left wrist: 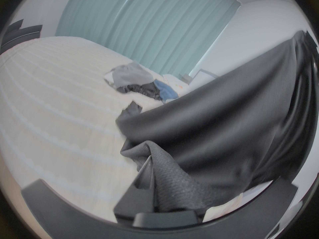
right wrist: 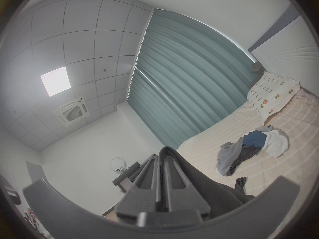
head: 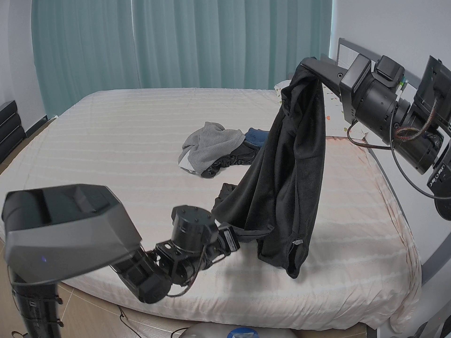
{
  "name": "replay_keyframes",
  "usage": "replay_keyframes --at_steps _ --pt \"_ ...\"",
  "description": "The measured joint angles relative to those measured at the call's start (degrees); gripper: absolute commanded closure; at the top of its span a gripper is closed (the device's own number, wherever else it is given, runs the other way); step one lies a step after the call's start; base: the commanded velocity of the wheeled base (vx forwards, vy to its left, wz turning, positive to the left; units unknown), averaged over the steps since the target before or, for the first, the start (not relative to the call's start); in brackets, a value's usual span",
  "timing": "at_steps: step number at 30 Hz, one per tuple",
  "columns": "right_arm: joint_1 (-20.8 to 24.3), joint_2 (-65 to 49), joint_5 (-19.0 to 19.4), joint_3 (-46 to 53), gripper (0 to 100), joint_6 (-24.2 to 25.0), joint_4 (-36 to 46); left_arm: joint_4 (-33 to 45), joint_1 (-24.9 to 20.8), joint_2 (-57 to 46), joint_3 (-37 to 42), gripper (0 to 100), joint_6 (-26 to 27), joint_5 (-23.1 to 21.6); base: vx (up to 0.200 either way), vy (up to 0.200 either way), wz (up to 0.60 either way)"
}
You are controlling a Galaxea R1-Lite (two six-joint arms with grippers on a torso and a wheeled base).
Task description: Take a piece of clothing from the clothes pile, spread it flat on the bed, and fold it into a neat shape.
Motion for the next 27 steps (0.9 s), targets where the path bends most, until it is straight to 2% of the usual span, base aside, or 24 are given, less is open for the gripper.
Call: replay_keyframes --at_steps 4,8,13,16,20,27 --pt "-1.18 2.21 -0.29 -1.12 100 -0.62 -0.29 8.48 2.69 -5.95 -6.90 100 -0.13 0.39 0.000 0.000 0.00" --pt "-2.34 4.41 -1.34 -3.99 100 -1.85 -2.67 17.24 5.01 -11.03 -14.29 100 -0.35 3.32 0.000 0.000 0.00" --pt "-3.78 6.45 -2.07 -5.23 100 -2.57 -7.30 20.80 6.72 -15.96 -18.60 100 -2.99 4.90 0.000 0.000 0.00" --pt "-4.47 7.36 -2.07 -2.45 100 -2.62 -9.33 20.75 7.17 -17.35 -17.29 100 -4.46 4.61 0.000 0.000 0.00" --pt "-5.62 8.98 -2.21 5.38 100 -2.60 -12.75 18.44 7.56 -18.33 -11.25 100 -6.68 2.82 0.000 0.000 0.00" --pt "-7.61 13.45 -2.71 18.09 100 -2.51 -19.35 7.91 8.02 -16.82 0.80 100 -9.56 -0.29 0.000 0.000 0.00"
